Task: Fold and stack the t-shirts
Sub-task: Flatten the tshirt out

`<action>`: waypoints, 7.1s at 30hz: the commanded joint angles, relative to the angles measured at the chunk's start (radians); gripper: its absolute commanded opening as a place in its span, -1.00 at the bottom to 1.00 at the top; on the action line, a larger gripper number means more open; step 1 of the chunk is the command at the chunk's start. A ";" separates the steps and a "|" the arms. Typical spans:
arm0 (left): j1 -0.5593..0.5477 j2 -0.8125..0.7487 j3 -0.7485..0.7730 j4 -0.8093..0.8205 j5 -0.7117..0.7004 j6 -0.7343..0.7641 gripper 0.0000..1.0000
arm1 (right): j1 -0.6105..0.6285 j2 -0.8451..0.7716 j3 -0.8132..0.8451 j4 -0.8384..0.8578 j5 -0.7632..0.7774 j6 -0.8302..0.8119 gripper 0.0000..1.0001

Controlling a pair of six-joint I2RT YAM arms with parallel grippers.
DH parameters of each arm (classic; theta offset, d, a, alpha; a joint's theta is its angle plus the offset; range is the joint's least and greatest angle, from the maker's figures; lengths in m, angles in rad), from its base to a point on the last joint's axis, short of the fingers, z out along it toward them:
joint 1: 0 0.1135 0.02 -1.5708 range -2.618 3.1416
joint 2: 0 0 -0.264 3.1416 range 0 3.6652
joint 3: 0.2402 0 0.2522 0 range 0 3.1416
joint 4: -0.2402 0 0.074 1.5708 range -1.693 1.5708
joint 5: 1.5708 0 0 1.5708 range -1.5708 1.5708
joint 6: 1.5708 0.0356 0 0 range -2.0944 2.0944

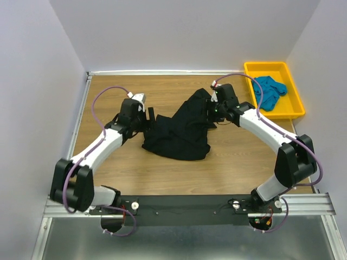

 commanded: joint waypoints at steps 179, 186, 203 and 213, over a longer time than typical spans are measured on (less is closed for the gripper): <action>-0.349 -0.106 0.045 -0.219 -0.520 -0.345 -1.00 | -0.186 0.127 -0.190 0.264 -0.104 0.097 0.38; -0.349 -0.218 -0.073 -0.213 -0.457 -0.389 -1.00 | -0.189 0.190 -0.180 0.300 -0.242 0.077 0.38; -0.349 -0.281 -0.169 -0.127 -0.342 -0.323 -1.00 | -0.186 0.125 -0.050 0.251 -0.313 0.075 -0.99; -0.350 -0.355 -0.187 -0.115 -0.282 -0.282 -1.00 | -0.028 0.468 0.623 0.208 -0.355 0.155 -0.97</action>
